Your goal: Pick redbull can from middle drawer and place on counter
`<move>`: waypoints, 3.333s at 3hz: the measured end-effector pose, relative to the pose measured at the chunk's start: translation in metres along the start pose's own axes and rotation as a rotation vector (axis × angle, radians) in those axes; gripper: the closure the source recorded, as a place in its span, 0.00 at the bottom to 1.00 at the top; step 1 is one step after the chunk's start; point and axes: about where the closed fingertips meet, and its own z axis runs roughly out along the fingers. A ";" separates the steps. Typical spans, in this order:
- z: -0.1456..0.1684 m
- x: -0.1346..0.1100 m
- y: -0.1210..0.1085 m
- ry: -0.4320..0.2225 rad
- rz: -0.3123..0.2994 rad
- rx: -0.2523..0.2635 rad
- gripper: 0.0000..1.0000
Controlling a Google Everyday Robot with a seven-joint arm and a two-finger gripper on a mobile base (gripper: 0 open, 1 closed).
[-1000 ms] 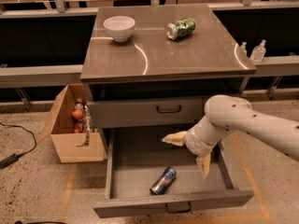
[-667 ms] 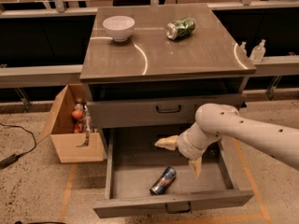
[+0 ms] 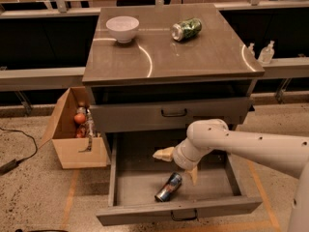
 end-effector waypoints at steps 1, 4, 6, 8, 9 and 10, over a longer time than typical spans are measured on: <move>0.039 0.011 0.007 0.002 0.036 -0.020 0.00; 0.089 0.000 0.014 -0.061 0.094 -0.053 0.17; 0.098 -0.013 0.017 -0.114 0.090 -0.090 0.64; 0.012 -0.016 0.031 -0.003 0.139 -0.068 1.00; -0.044 -0.015 0.040 0.092 0.201 -0.050 1.00; -0.088 -0.014 0.045 0.168 0.262 -0.021 1.00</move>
Offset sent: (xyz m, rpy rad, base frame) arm 0.0103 0.0171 -0.0793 -0.0156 0.0666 -0.0839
